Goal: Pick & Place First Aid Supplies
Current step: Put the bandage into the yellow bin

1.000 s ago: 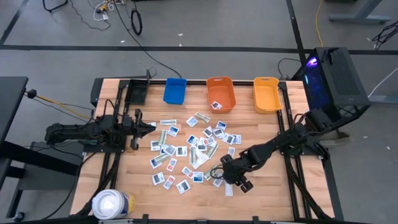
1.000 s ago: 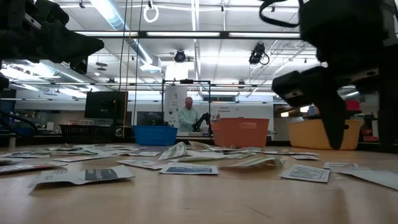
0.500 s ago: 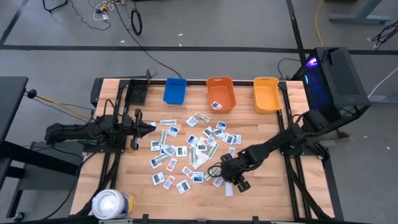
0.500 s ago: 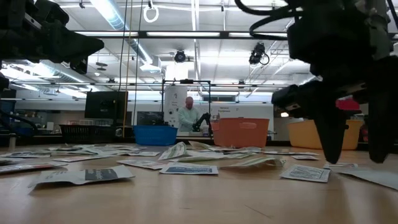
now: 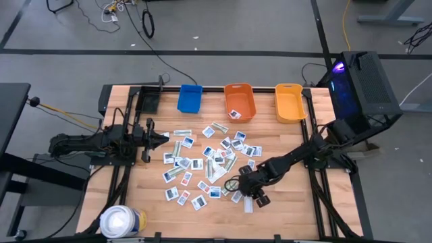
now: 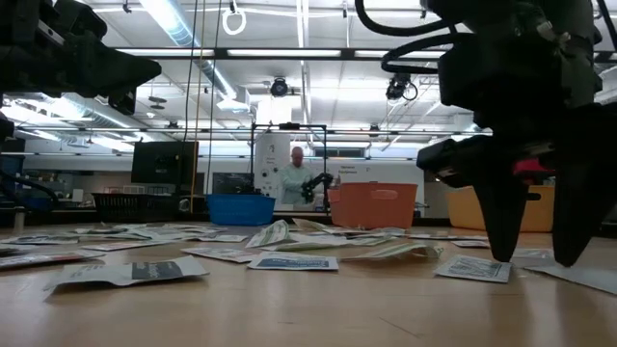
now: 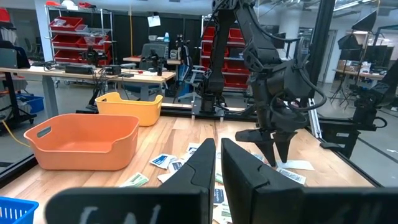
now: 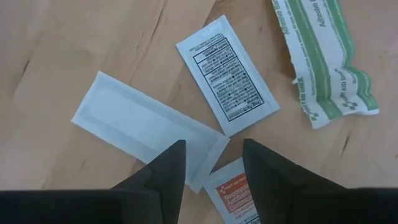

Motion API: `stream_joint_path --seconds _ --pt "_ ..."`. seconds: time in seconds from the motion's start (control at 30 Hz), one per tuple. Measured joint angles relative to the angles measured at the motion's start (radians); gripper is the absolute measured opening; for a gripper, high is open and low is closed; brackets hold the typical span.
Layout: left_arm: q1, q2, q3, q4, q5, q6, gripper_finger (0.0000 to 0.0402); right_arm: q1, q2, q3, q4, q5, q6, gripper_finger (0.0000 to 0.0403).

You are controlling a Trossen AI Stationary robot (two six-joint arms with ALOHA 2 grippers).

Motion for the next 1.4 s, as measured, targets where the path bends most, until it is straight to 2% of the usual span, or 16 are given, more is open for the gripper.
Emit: stream_joint_path --seconds 0.4,0.73,0.87,1.4 --pt "0.000 0.000 0.000 0.000 0.000 0.000 0.0032 0.000 0.006 0.001 -0.005 0.002 -0.031 0.0153" --pt "0.000 0.000 0.000 0.000 0.000 0.000 0.0032 -0.002 0.008 0.002 -0.016 0.033 -0.043 0.0041" --pt "0.000 0.000 0.000 0.000 0.000 0.000 0.0032 -0.003 0.008 0.001 -0.019 0.030 -0.050 0.0007" --pt "0.000 0.000 0.000 0.000 0.000 0.000 0.0032 -0.002 -0.024 -0.004 -0.070 -0.011 -0.006 0.0001"
